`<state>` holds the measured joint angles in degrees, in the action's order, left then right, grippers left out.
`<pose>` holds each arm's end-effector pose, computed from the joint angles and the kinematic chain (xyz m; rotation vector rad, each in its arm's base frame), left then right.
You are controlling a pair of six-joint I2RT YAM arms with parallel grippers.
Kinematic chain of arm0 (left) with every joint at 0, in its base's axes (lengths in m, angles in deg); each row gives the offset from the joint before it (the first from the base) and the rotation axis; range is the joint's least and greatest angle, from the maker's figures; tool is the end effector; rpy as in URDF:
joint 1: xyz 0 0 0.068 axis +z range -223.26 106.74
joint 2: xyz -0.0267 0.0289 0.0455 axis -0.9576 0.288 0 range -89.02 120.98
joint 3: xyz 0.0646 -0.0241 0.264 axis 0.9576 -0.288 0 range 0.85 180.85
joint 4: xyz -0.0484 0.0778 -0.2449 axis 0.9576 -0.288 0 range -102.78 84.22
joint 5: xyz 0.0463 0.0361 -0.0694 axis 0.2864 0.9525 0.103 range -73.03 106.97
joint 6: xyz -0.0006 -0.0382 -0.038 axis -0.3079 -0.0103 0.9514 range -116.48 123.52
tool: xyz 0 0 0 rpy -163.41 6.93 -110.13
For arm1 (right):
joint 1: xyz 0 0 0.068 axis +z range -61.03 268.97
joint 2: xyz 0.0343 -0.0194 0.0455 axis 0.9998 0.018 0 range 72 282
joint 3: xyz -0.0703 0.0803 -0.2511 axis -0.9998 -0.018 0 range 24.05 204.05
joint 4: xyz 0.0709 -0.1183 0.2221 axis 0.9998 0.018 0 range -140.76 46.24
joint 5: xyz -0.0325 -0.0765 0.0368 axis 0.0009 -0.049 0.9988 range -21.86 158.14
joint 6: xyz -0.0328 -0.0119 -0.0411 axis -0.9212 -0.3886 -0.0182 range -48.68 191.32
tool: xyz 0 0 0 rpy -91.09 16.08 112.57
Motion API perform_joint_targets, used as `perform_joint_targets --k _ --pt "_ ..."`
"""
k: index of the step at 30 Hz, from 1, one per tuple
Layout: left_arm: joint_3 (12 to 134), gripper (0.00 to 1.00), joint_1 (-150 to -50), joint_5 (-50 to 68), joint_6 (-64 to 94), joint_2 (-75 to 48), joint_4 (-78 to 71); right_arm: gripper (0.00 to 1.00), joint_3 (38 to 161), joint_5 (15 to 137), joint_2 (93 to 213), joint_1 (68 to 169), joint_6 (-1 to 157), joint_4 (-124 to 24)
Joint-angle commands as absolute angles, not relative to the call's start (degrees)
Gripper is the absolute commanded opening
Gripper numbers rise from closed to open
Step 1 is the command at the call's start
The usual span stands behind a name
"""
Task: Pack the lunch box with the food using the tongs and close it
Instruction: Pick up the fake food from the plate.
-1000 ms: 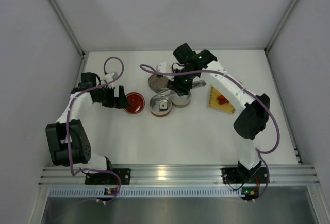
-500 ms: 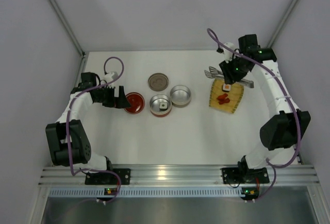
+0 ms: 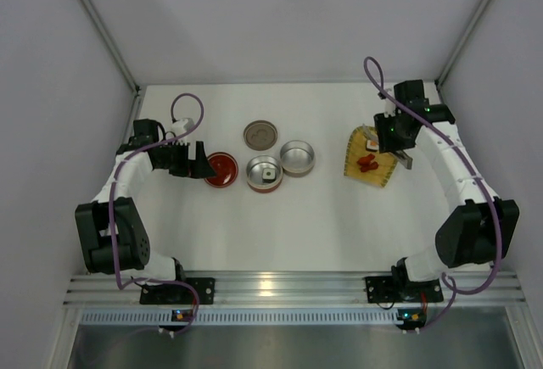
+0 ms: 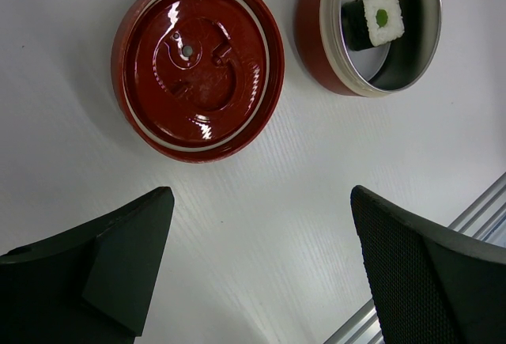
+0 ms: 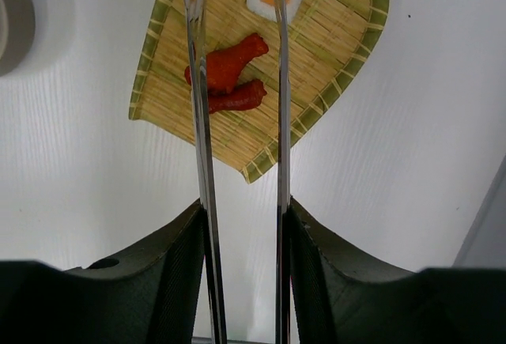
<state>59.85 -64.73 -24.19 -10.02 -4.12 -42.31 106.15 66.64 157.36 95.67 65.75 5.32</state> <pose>0.2901 0.0197 0.2342 0.3302 2.4204 -0.7822 0.3005 0.0344 0.3283 -0.2691 2.5922 -0.0268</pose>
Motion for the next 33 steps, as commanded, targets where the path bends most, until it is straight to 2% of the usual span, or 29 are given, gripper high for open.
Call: perform_joint_targets --k 1,9,33 --pt "59.56 0.99 -64.56 -25.39 -11.16 -5.70 -41.46 0.42 103.77 63.30 154.53 95.38 73.86 -2.49" --pt "59.29 0.98 -64.56 -25.04 -11.77 -5.97 -41.55 0.47 101.57 61.98 154.88 95.21 76.85 -5.84" --pt "58.50 0.98 -64.56 -24.77 -11.95 -5.44 -40.85 0.50 100.78 63.48 163.49 92.83 78.26 -6.99"
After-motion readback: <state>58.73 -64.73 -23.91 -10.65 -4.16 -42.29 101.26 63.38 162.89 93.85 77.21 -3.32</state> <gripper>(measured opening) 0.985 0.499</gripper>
